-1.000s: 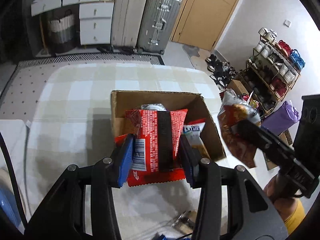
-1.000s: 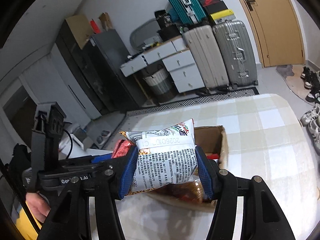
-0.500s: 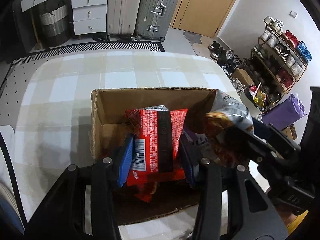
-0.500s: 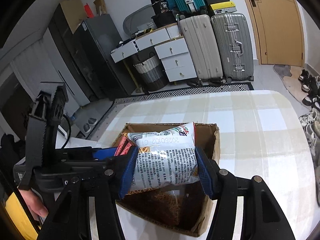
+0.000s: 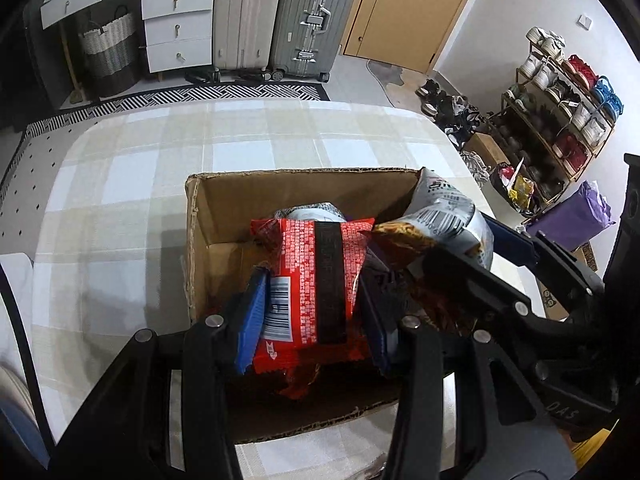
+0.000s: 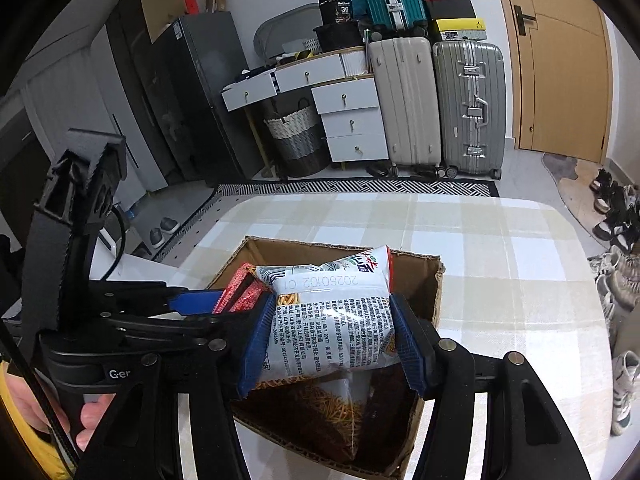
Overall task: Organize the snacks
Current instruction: 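Open both tools releasing the white bag and red packet into the box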
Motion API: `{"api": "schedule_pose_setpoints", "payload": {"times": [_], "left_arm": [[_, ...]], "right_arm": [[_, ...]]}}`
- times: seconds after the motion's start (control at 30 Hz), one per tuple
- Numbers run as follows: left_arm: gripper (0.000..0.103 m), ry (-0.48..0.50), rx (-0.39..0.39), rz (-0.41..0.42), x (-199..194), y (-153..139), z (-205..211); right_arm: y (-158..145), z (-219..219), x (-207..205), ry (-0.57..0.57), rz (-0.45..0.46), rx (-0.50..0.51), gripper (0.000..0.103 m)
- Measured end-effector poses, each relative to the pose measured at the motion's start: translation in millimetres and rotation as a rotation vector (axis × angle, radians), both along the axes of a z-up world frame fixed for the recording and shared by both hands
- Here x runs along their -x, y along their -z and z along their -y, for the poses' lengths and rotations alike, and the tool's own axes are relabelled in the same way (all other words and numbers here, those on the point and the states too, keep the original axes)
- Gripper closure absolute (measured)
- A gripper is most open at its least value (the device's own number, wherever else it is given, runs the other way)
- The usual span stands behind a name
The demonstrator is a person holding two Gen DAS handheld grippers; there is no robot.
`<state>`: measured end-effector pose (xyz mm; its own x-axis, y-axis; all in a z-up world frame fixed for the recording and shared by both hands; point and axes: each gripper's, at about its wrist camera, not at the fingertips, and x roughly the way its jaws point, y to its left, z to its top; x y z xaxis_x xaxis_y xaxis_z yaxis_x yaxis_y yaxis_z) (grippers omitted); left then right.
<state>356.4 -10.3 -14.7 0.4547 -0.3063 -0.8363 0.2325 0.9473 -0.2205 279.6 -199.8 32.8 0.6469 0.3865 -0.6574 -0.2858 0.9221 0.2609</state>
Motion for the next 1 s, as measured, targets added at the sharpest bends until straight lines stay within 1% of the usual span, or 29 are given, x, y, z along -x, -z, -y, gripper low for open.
{"api": "schedule_pose_setpoints", "payload": {"times": [0.13,0.27,0.4,0.5,0.63,0.73,0.83,1.0], "left_arm": [[0.062,0.005,-0.006,0.0,4.9,-1.6,-2.6],[0.062,0.003,0.012,-0.008,8.6,-1.7,-6.0],[0.062,0.007,0.021,-0.023,7.2,-0.8,-8.7],[0.062,0.009,0.01,-0.025,8.5,-1.6,-8.3],[0.06,0.005,0.009,-0.032,8.3,-3.4,-8.3],[0.056,0.002,0.012,-0.028,9.9,-7.5,-8.7],[0.056,-0.001,0.019,-0.02,13.4,-12.1,-10.5],[0.056,0.0,0.026,-0.02,15.8,-17.0,-11.6]], "right_arm": [[0.0,-2.5,-1.4,0.003,-0.001,0.006,0.045],[-0.8,-3.4,-2.3,0.004,-0.006,-0.002,0.045],[-0.3,-5.4,-4.8,-0.003,-0.029,-0.013,0.044],[-1.2,-6.6,-3.6,-0.003,-0.026,0.001,0.044],[-3.1,-5.2,-2.3,0.003,-0.034,-0.009,0.044],[-4.9,-3.5,0.4,0.006,-0.028,-0.015,0.043],[-8.9,-1.8,3.2,0.002,-0.02,-0.03,0.039],[-15.1,-2.8,7.3,-0.004,-0.002,-0.029,0.039]]}}
